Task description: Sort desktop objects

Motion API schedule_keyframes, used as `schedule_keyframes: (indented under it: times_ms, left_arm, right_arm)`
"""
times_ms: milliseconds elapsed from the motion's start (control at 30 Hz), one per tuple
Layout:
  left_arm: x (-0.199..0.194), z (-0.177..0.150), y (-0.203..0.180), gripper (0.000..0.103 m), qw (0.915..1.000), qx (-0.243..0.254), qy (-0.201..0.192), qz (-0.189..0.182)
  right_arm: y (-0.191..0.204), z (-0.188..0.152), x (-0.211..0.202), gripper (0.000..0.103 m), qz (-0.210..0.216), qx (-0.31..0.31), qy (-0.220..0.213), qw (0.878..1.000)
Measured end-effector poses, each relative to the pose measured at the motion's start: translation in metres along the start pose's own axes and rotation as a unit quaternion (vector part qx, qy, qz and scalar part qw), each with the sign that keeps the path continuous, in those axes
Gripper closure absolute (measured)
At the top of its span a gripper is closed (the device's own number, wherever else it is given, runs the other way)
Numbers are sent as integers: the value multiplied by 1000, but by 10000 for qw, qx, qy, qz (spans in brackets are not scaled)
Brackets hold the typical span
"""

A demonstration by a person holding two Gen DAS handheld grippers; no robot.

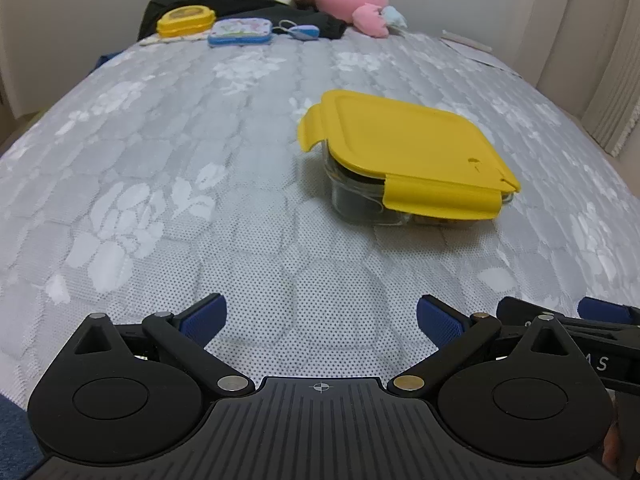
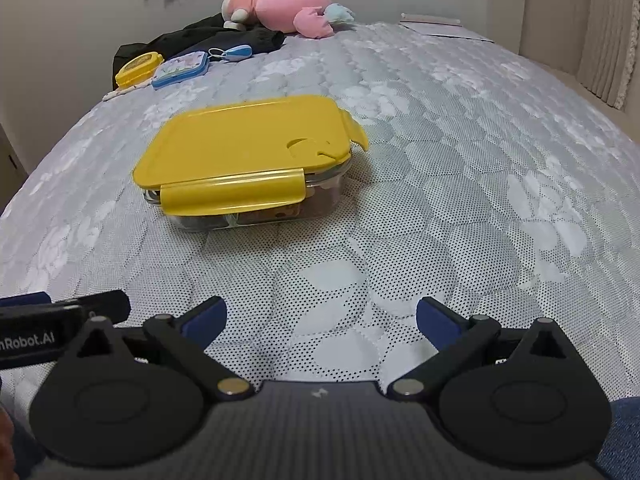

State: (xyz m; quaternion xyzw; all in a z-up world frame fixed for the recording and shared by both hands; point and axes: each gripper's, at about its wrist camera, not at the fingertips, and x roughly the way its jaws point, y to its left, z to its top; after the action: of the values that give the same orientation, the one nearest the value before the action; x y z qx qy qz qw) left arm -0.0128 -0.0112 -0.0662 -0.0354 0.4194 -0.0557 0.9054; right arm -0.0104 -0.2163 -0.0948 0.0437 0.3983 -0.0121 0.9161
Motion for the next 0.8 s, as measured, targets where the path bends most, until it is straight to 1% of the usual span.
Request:
schedule_keyframes:
  times_ms: [400, 700, 800]
  left_arm:
    - [-2, 0, -2, 0, 9999, 115, 39, 80]
    - [-1, 4, -13, 0, 9989, 356, 307, 3]
    - [-2, 9, -12, 0, 9991, 247, 324, -78]
  right_arm:
    - [1, 1, -3, 1, -67, -77, -68, 9999]
    - [-18, 15, -10, 1, 133, 29, 69, 9999]
    - [-24, 20, -13, 1, 200, 65, 115, 9997]
